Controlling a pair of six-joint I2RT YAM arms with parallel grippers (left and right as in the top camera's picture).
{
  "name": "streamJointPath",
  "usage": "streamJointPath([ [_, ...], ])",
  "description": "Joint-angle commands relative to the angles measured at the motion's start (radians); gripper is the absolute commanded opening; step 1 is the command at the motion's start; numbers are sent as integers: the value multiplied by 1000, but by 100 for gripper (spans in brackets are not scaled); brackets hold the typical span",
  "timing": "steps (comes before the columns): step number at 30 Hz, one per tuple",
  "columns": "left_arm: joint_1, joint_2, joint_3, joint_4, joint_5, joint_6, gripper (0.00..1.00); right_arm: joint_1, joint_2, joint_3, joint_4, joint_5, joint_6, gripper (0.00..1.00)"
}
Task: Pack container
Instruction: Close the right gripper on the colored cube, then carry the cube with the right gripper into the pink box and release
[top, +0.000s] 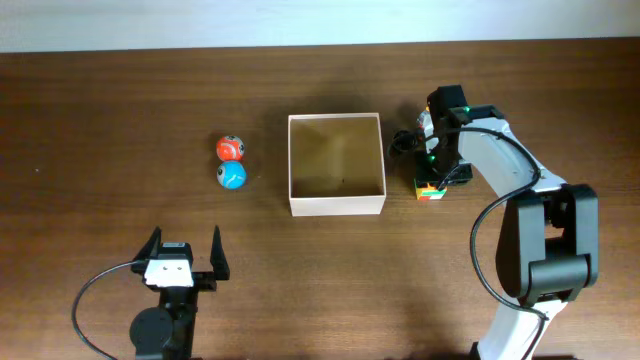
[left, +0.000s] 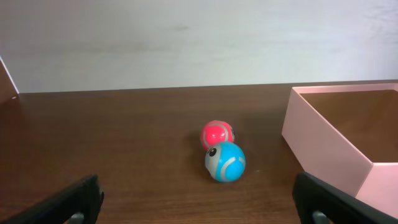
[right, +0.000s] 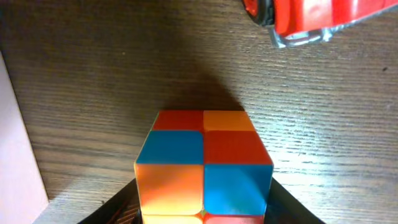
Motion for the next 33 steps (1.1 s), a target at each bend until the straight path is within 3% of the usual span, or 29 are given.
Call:
streamJointPath([
  [1,6,-9,-4,-5,-4,15,99,-4,7,-6,0,-6,6,47],
  [10,6,-9,-4,-5,-4,15,99,-3,7,111,-132,-6,14,47],
  [22,6,-9,-4,-5,-4,15,99,68,7,617,-488,-25,143,47],
  [33,6,-9,-4,-5,-4,15,99,339,7,686,-397,-11,274,47],
])
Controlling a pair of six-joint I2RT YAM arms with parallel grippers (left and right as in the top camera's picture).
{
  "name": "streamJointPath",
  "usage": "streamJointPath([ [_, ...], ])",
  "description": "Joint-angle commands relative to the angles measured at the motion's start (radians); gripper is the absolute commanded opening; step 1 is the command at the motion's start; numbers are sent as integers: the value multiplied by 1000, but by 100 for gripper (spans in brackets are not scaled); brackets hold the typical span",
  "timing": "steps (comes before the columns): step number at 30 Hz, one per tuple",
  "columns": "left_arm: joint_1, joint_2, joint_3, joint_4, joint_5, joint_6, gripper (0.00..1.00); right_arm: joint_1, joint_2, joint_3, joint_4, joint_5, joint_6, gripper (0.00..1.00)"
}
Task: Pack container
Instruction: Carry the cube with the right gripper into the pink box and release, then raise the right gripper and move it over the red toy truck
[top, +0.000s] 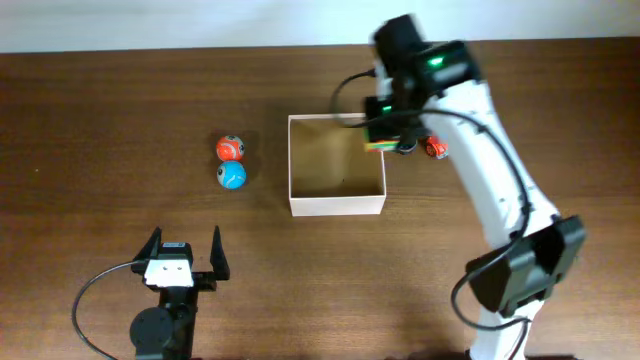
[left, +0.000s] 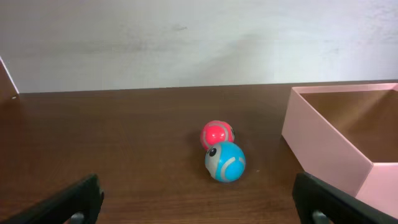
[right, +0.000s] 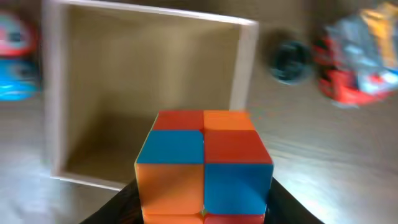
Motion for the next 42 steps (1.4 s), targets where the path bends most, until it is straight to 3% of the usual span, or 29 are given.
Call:
streamJointPath([
  [1,6,-9,-4,-5,-4,15,99,64,-5,19,38,12,69,47],
  [9,6,-9,-4,-5,-4,15,99,89,81,18,53,44,105,49],
  [17,6,-9,-4,-5,-4,15,99,87,215,18,64,44,105,57],
  [24,6,-9,-4,-5,-4,15,99,75,231,30,74,61,101,64],
  [28,6,-9,-4,-5,-4,15,99,44,222,142,13,60,56,74],
  [32,6,-9,-4,-5,-4,15,99,-15,222,356,-117,60,-1,99],
  [38,6,-9,-4,-5,-4,15,99,-165,222,613,-308,63,-185,99],
  [40,6,-9,-4,-5,-4,15,99,-229,216,627,-319,63,-284,99],
  [42,6,-9,-4,-5,-4,15,99,-294,214,625,-319,58,-295,99],
])
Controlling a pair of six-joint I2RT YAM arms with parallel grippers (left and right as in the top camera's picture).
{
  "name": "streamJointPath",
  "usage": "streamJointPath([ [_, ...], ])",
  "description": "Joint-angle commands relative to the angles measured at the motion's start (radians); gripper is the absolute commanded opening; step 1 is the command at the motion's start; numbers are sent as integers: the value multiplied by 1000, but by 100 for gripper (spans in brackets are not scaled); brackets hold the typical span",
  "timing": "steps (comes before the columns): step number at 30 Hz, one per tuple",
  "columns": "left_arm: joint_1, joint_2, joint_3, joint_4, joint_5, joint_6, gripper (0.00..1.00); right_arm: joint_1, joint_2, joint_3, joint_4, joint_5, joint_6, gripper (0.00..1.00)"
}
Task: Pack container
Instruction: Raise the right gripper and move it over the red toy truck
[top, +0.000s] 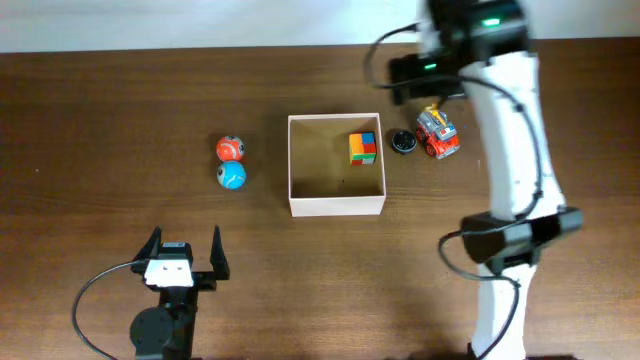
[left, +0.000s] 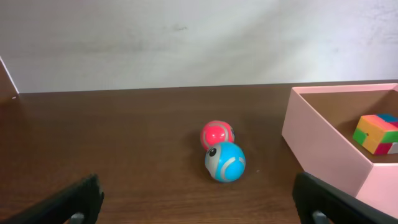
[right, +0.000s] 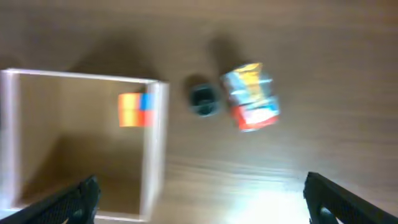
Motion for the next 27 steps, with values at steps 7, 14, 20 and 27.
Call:
streamJointPath([
  [7,6,-9,-4,-4,-4,15,99,-285,-16,-42,-7,5,-175,99],
  [14,6,-9,-4,-4,-4,15,99,-393,-11,-146,-3,-124,-335,99],
  [20,6,-9,-4,-4,-4,15,99,-375,-8,-318,134,-143,-389,99],
  [27,6,-9,-4,-5,-4,15,99,-304,-8,-505,330,-41,-494,99],
])
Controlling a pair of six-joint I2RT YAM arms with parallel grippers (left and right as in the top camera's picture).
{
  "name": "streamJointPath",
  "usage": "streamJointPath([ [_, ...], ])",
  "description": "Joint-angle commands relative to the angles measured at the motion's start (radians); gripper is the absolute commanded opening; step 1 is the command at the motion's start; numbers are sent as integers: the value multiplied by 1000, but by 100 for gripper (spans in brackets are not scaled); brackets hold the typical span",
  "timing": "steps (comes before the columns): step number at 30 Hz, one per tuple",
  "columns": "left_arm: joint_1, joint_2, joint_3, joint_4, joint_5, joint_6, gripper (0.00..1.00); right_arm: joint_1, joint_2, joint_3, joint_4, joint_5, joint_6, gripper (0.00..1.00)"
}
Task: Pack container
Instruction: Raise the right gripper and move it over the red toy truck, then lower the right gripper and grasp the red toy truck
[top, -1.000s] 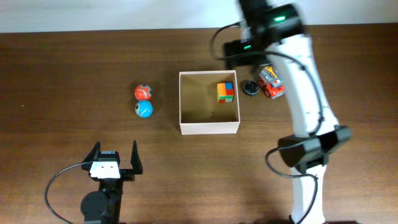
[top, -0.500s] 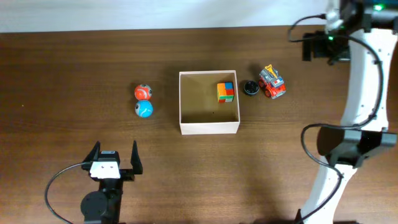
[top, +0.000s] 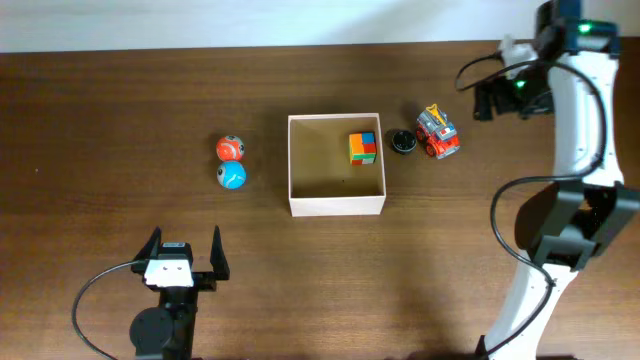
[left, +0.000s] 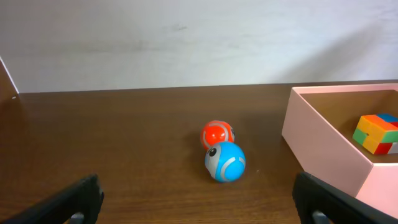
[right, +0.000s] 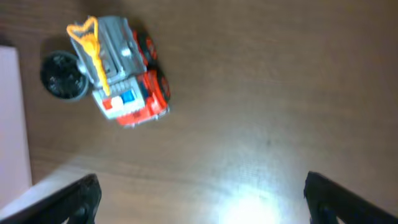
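Observation:
A pale open box (top: 336, 205) stands mid-table with a colourful cube (top: 363, 147) in its far right corner; the cube (left: 376, 132) also shows in the left wrist view. Right of the box lie a small black disc (top: 402, 142) and a red toy truck (top: 438, 133). A red ball (top: 230, 148) and a blue ball (top: 231, 175) sit left of the box. My right gripper (right: 201, 199) is open high over the table, right of the truck (right: 124, 71), holding nothing. At the near edge, my left gripper (left: 199, 208) rests open, facing the balls.
A white wall runs along the table's far edge. My right arm (top: 575, 120) reaches along the table's right side. A cable (top: 95, 290) loops beside the left arm's base.
My right gripper has moved to the right, from above the box's right wall to a place right of the truck. It is still open. The left arm has not moved.
My right gripper was shut on the cube on the table right of the box. Then it held the cube over the box's far right corner. Then the cube lay in the box and the gripper was open above; now it is further right.

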Motion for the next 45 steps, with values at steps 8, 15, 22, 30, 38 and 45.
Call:
streamJointPath([
  [8,6,-9,-4,-5,-4,15,99,114,-5,-206,241,47,-128,99],
  [15,6,-9,-4,-5,-4,15,99,146,-3,-293,355,46,-132,99],
  [22,6,-9,-4,-5,-4,15,99,144,33,-296,343,-15,-157,99],
  [30,6,-9,-4,-5,-4,15,99,145,80,-296,348,-3,-157,100],
  [38,6,-9,-4,-5,-4,15,99,145,80,-296,352,-3,-156,66],
  [45,6,-9,-4,-5,-4,15,99,147,79,-280,360,-3,-125,44],
])
